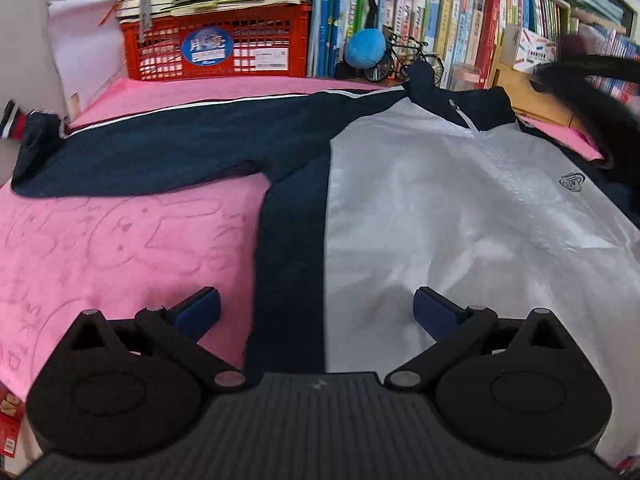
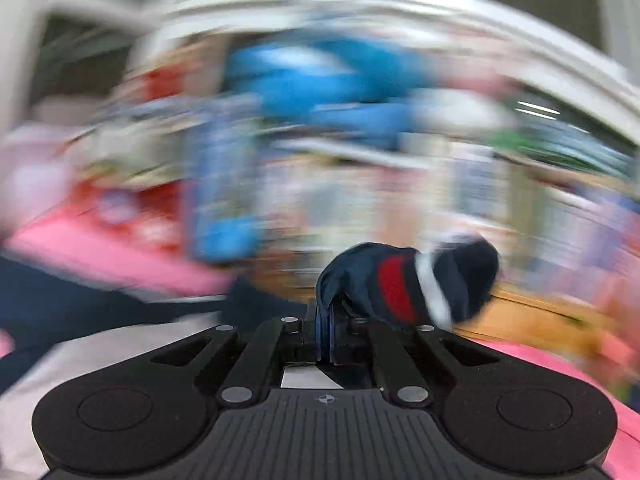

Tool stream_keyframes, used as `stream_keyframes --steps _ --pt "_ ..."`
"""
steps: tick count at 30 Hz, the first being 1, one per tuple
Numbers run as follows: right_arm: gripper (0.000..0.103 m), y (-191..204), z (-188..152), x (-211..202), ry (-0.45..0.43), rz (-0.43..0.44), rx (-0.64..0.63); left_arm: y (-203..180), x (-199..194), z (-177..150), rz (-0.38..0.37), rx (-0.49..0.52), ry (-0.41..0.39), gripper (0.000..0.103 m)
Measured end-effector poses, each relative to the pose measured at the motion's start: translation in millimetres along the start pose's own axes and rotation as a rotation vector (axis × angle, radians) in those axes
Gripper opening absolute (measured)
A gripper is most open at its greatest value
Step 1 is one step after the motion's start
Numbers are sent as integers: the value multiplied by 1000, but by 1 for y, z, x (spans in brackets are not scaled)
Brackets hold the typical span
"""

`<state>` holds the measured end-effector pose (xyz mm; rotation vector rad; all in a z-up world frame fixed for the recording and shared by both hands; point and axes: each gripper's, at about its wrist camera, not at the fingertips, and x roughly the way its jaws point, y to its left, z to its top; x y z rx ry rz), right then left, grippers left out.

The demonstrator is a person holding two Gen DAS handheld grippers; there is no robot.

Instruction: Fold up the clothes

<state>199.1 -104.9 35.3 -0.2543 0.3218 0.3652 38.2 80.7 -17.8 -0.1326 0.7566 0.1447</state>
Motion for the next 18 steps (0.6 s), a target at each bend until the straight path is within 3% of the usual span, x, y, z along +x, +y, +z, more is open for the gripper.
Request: stream_keyframes --steps 2,7,10,13,15,17,18 --pt "6 56 -2 25 34 111 -73 8 -6 -6 -14 -12 -9 103" --pt "6 130 -21 55 126 230 -186 21 -11 -10 -35 -15 -34 103" --pt "6 158 -22 55 151 259 -236 21 -11 -10 -33 -9 -42 103" --pt "9 160 -23 57 190 269 -254 19 -10 -12 -19 4 -43 103" --pt "24 147 -22 42 182 269 -209 18 -10 -11 -14 2 -37 103" --pt "51 129 -21 26 166 271 -155 19 -11 -8 -27 -17 -21 103" --pt "55 121 -20 15 160 249 -139 19 -12 -6 -34 -26 -14 103"
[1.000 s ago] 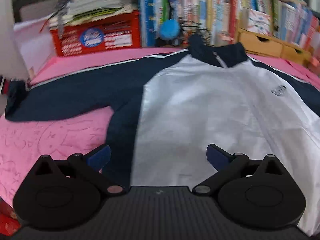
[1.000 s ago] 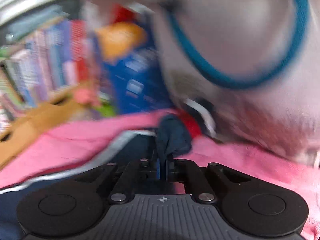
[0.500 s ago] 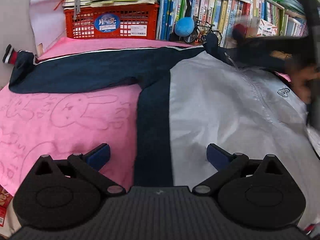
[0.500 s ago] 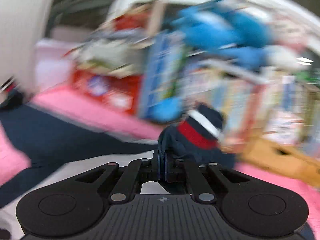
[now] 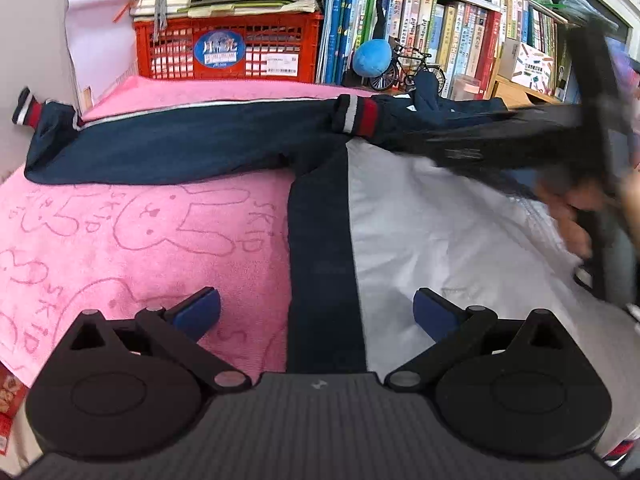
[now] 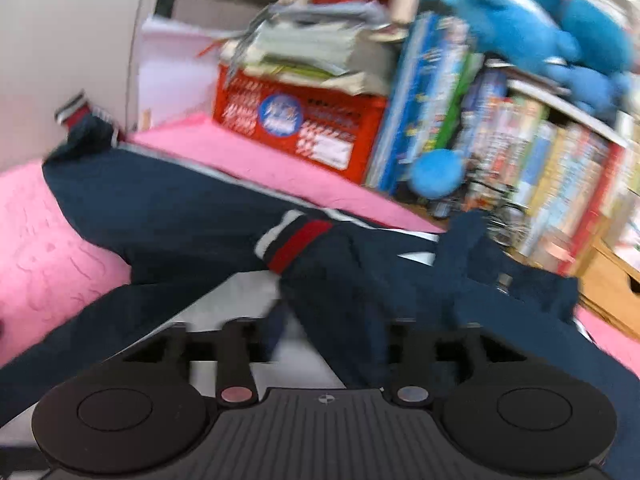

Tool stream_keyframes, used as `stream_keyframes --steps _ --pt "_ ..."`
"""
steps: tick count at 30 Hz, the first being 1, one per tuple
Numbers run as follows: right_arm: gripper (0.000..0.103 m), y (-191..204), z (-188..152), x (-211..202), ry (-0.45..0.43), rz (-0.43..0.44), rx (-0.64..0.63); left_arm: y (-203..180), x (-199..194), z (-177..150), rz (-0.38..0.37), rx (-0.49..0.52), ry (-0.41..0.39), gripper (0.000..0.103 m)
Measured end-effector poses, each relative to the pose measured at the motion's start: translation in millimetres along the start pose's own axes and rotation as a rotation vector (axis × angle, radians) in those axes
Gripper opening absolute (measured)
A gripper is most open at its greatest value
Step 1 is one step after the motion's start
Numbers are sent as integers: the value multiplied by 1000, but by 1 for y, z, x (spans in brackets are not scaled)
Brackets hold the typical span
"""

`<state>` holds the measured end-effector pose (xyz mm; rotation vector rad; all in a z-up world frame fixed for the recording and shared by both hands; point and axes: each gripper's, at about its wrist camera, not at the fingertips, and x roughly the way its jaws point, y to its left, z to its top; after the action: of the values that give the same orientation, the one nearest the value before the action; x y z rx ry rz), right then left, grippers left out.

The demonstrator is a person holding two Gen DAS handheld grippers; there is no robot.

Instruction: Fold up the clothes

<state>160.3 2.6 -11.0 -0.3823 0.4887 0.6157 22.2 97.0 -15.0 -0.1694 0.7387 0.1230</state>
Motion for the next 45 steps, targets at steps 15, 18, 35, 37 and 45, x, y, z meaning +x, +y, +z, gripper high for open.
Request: stream_keyframes --steps 15,18,35,37,45 --pt "74 2 -123 -211 159 -298 149 -76 -67 -43 -42 170 76 103" --pt "77 19 -147 -253 169 -306 211 -81 -90 -62 -58 167 98 103" --pt "88 61 -167 -317 171 -319 285 -95 -132 -97 -52 258 96 103" --pt "88 59 -169 -316 178 -317 296 -96 -132 -99 -53 268 99 103" --pt "88 58 -176 -311 198 -307 315 -102 -127 -103 -47 280 119 103"
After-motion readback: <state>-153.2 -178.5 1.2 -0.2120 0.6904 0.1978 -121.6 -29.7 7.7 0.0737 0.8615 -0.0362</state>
